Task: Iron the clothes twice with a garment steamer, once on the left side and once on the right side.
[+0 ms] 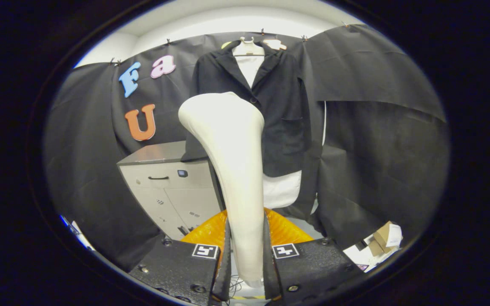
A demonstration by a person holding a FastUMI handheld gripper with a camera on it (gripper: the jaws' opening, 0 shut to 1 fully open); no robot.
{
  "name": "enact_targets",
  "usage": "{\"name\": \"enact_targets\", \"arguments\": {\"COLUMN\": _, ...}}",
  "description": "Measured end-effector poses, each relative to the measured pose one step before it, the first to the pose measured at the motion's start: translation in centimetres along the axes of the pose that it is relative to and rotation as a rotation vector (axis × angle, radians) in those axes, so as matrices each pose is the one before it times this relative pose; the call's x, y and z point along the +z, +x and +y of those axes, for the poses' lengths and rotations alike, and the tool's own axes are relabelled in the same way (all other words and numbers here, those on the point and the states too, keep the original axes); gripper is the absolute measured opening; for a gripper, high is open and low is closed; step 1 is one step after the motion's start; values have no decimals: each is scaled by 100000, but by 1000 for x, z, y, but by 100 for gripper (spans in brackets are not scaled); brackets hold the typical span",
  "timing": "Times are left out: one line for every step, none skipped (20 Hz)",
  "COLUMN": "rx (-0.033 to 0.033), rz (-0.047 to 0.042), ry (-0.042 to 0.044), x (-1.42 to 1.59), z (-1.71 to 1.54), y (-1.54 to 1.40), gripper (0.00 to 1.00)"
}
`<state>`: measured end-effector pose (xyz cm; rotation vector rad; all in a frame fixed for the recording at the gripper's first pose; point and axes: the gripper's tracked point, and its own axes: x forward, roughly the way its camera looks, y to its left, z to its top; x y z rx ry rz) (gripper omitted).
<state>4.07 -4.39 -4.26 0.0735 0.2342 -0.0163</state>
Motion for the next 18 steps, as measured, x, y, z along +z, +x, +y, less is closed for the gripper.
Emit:
{"name": "enact_targets", "arguments": {"rx": 571, "rz": 196, "ry": -1023, "x": -262, "z": 117, "y": -605, "gripper": 33}}
{"name": "enact_targets", "arguments": {"rx": 319, "rz": -498, "ry": -337, "x": -146, "z": 110, "y": -428, "gripper": 33}}
{"name": "enact_targets", "arguments": {"rx": 377, "rz": 50, "ry": -926, "x": -21, "z": 78, "y": -403, "gripper": 33}}
{"name": "enact_targets", "arguments": {"rx": 508, "rz": -14, "ry": -163, "x": -116, "z": 264, "y": -481, "gripper": 33}}
{"name": "enact_targets", "arguments": {"rx": 402, "rz": -143, "ry": -297, "x": 116, "z": 145, "y": -499, "gripper": 33}}
{"name": "enact_targets", "arguments": {"rx": 187, "rz": -124, "ry": -954, "x": 198, "z": 21, "y": -141, "gripper": 33}}
{"name": "enact_targets", "arguments": {"rx": 587, "rz": -172, "ry": -238, "x": 76, "z": 135, "y": -248, "gripper": 33}}
{"name": "enact_targets", "arguments": {"rx": 719, "rz": 333, "ry": 92, "x": 70, "z": 117, "y": -180, "gripper": 33}}
{"name": "enact_targets", "arguments": {"rx": 215, "rz": 78, "ry": -5, "x": -58, "z": 291, "y": -148, "gripper": 33}}
{"name": "enact_targets", "arguments": {"rx": 222, "rz": -90, "ry": -308, "x": 109, "z": 75, "y": -106, "gripper": 33}}
{"name": "enact_targets", "arguments": {"rx": 480, "rz": 51, "ry": 11, "x": 154, "z": 107, "y": -142, "gripper": 33}}
{"name": "enact_targets", "arguments": {"rx": 378, "rz": -124, "ry": -441, "x": 201, "z": 93, "y": -33, "gripper": 33}}
{"name": "enact_targets", "arguments": {"rx": 80, "rz": -478, "ry": -427, "x": 144, "z": 48, "y": -26, "gripper": 33}}
{"name": "enact_targets", "arguments": {"rx": 280, "rz": -271, "ry": -415, "x": 204, "z": 134, "y": -36, "gripper": 33}}
{"name": "enact_targets", "arguments": {"rx": 379, "rz": -164, "ry": -1, "x": 23, "z": 88, "y": -29, "gripper": 33}}
{"name": "enact_targets", "arguments": {"rx": 202, "rz": -44, "ry": -169, "x": 52, "z": 154, "y": -45, "gripper": 33}}
{"name": "enact_targets", "arguments": {"rx": 242, "rz": 48, "ry": 82, "x": -69, "z": 62, "y": -15, "gripper": 33}}
{"name": "enact_targets", "arguments": {"rx": 182, "rz": 230, "ry": 66, "x": -55, "z": 58, "y": -8, "gripper": 33}}
